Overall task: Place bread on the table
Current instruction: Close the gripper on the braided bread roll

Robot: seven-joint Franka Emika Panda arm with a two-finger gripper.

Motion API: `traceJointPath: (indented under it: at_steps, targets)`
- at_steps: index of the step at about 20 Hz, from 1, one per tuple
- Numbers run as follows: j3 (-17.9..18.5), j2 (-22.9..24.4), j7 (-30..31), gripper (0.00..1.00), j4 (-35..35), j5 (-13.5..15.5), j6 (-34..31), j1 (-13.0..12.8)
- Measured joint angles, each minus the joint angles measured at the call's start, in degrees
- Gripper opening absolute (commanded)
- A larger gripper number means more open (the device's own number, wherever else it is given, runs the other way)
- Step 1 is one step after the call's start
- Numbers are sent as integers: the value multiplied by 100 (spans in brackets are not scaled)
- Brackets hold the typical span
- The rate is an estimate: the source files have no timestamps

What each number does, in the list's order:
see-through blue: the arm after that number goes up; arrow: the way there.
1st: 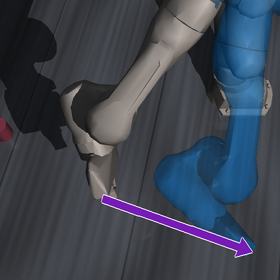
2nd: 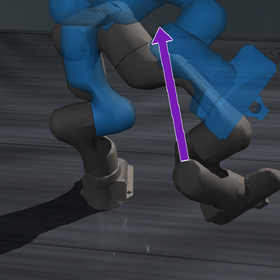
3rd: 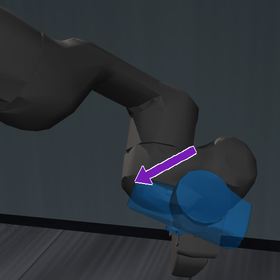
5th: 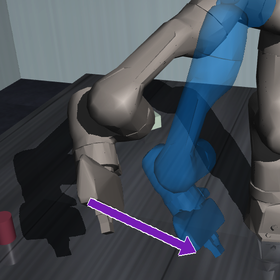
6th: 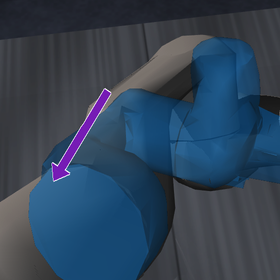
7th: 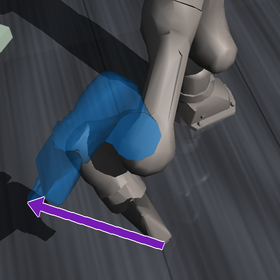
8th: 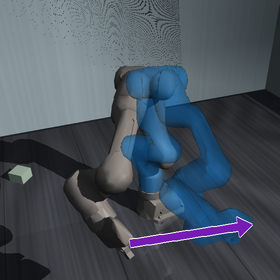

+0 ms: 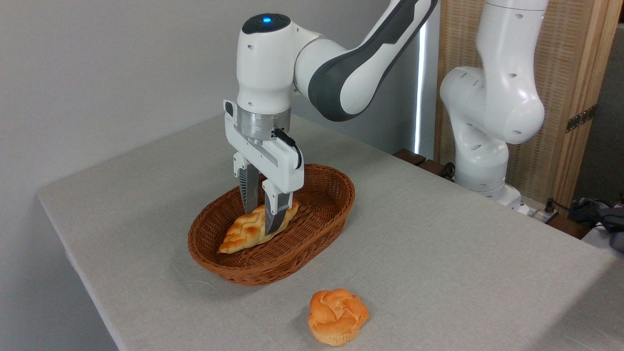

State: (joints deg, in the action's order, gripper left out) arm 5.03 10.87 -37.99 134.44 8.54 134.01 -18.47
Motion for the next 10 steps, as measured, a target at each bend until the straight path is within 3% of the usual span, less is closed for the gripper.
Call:
traceJointPath:
  at_steps: [10]
  targets:
    - [55,46,-11,42,-78,0,1,1]
